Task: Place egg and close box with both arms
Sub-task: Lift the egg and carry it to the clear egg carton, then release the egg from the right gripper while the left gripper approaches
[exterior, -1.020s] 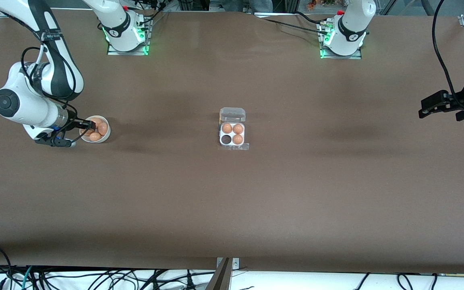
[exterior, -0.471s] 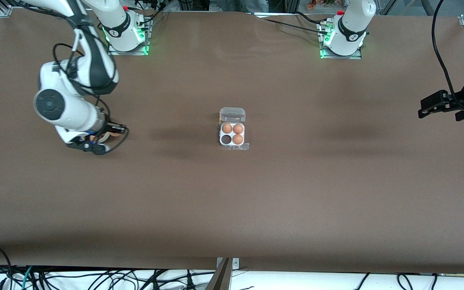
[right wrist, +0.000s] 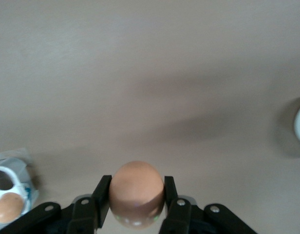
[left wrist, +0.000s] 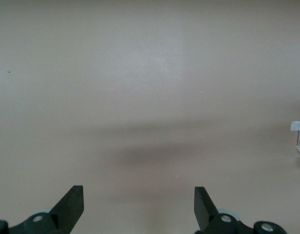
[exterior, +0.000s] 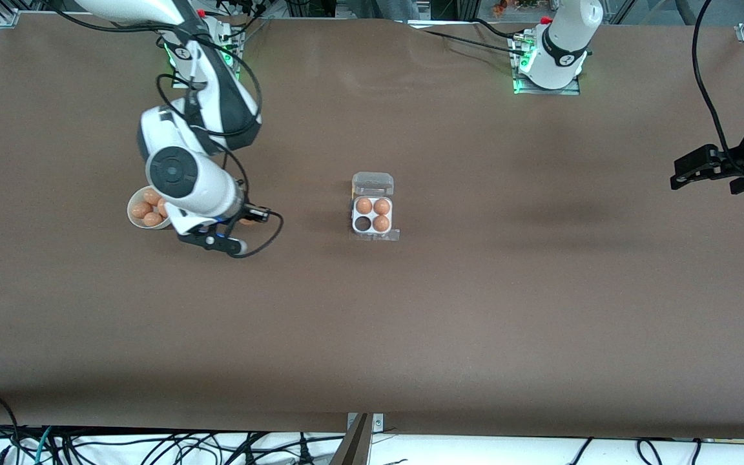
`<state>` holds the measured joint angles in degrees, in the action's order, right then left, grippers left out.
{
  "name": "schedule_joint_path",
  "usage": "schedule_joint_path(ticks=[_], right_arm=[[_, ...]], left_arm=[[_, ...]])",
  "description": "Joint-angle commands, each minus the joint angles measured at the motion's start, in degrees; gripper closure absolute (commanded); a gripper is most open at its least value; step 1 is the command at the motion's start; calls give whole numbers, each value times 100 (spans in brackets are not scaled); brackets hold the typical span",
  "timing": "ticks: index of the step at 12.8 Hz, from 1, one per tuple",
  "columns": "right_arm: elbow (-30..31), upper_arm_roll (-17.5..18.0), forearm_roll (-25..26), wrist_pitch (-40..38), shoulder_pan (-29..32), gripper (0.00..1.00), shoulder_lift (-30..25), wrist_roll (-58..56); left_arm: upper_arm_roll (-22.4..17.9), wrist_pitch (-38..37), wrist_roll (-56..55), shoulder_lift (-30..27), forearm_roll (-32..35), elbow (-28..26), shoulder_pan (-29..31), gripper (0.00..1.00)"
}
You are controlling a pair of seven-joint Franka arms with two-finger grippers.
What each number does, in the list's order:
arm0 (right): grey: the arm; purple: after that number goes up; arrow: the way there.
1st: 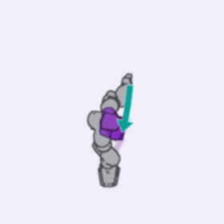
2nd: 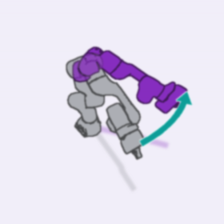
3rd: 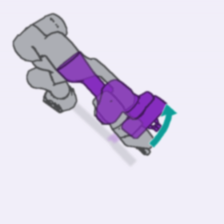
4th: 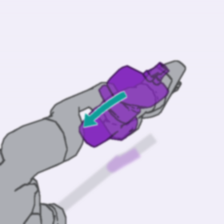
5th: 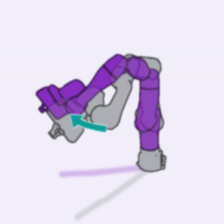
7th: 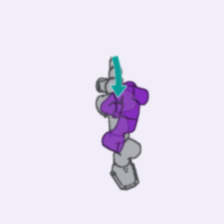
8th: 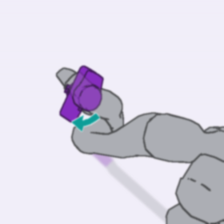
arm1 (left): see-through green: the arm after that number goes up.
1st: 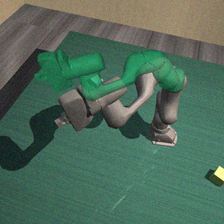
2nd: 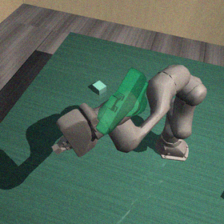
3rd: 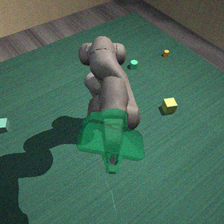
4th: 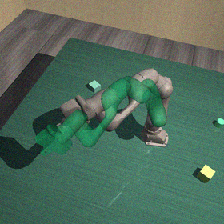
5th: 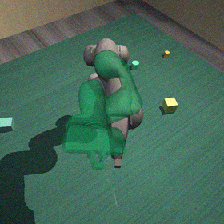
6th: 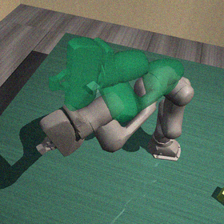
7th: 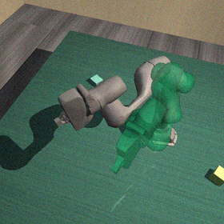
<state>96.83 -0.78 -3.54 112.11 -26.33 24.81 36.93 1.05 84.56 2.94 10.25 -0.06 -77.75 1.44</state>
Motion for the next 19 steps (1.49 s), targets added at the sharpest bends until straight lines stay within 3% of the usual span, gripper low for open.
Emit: schedule_joint_path(ticks=[1,8,15,19], right_arm=[[-699,-45,-155,-190,-503,72,567,313],[-2089,-36,-533,-85,-1137,72,1649,982],[-2133,-27,-736,785,-1532,72,2106,991],[-2133,-27,-736,838,-1577,72,2238,982]], left_arm=[[36,-45,58,-14,129,41,-12,0],[114,-54,41,-14,120,41,-29,0],[238,-54,5,-5,120,32,-38,0],[247,-45,-21,3,120,32,-151,0]])
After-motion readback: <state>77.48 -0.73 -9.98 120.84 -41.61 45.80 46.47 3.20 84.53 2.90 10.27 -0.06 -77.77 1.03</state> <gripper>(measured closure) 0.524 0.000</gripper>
